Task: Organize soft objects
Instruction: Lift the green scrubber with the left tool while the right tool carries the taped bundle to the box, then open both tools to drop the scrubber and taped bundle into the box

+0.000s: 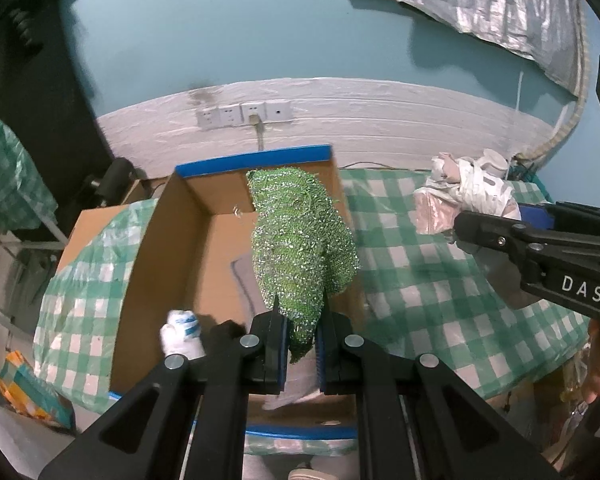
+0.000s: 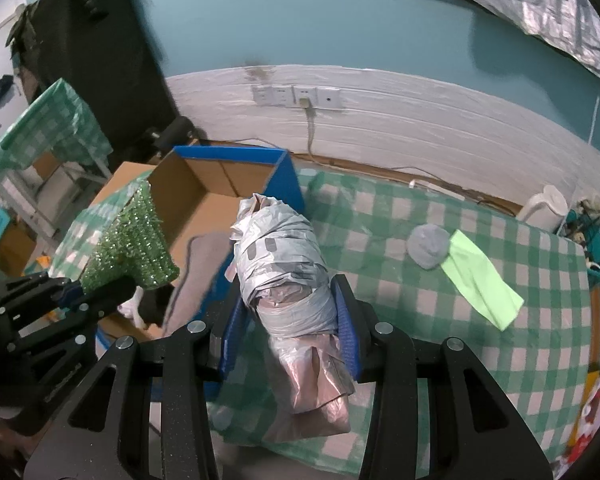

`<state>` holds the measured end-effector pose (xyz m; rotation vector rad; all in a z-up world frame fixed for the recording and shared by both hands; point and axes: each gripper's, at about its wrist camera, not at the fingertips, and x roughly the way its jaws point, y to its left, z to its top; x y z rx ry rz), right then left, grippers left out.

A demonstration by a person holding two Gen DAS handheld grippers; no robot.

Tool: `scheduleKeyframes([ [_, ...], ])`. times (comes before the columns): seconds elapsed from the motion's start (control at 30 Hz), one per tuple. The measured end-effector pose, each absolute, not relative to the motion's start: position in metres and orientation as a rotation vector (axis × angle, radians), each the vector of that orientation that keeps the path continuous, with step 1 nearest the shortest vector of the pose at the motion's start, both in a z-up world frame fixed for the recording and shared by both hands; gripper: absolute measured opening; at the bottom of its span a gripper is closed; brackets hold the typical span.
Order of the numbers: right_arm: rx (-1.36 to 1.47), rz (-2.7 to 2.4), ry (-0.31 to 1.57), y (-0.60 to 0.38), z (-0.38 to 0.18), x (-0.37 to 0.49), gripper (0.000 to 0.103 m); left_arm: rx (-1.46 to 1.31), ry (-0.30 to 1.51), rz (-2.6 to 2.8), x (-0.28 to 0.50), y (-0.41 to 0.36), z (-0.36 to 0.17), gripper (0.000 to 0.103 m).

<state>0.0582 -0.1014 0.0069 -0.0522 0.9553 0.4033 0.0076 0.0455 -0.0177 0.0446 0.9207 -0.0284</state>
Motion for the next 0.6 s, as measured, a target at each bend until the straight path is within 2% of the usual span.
scheduleKeyframes([
  [0.6,-0.141,0.517,0.974,-0.010,0.001,0.068,0.041,-0.040,0.958,0.058,0.008,0.108,-0.035,0.011],
])
